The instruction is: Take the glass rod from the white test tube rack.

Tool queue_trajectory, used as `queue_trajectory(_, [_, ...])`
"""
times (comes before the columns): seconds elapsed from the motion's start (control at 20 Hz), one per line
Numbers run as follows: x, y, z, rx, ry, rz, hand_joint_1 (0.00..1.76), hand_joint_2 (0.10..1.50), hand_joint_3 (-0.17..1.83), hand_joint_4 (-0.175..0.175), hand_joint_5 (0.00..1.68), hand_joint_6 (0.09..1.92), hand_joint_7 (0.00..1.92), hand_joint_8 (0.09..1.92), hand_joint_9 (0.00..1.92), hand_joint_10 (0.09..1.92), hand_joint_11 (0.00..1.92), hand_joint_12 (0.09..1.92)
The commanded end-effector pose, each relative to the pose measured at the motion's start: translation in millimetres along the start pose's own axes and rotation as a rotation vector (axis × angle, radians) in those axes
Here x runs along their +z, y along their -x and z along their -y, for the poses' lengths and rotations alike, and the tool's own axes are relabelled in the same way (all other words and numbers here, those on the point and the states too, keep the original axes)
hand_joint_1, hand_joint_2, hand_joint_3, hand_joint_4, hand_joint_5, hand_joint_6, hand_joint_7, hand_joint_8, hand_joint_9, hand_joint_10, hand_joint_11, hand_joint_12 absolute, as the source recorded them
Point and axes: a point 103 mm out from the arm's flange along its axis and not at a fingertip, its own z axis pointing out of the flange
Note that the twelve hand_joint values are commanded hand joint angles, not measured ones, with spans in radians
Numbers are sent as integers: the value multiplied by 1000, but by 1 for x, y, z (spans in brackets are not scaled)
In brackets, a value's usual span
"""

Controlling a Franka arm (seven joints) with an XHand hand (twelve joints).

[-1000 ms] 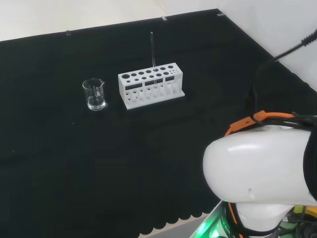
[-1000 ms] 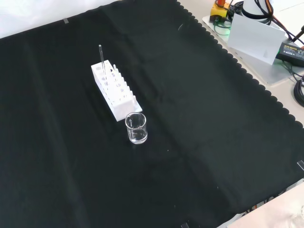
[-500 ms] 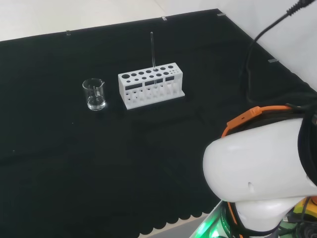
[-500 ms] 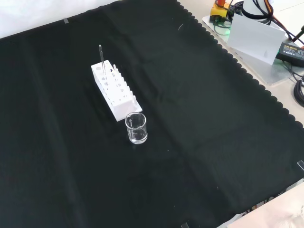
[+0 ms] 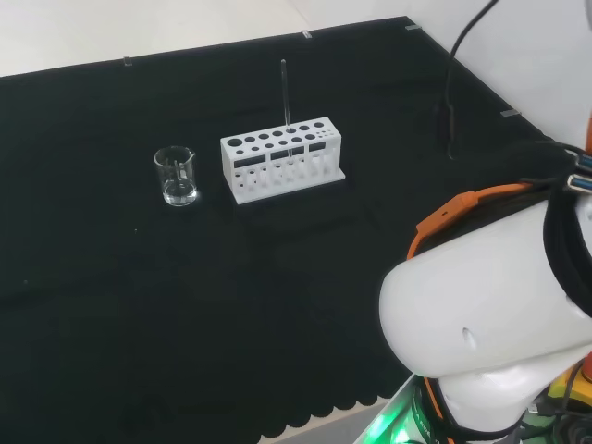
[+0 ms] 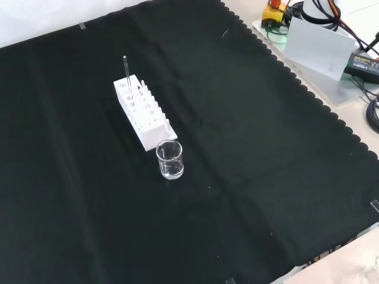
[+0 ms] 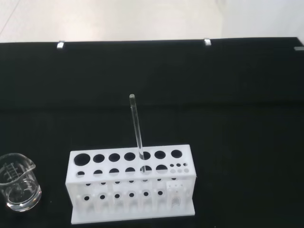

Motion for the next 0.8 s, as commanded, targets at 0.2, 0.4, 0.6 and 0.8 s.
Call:
queue_trajectory(0.2, [20,-3,-46,-56,-18,-11,629,1192,-175,-134,300,87,349,796,539,757,457,1340])
queue_trajectory(0.4, [29,-7,-60,-71,-35,-4,632,1191,-175,-133,306,87,354,795,548,755,462,1339])
queue_trajectory(0.6, [36,-12,-72,-81,-47,2,633,1190,-175,-132,312,87,356,794,556,753,465,1338])
queue_trajectory(0.8, [42,-18,-85,-98,-59,4,634,1190,-175,-132,314,87,358,793,559,751,466,1337])
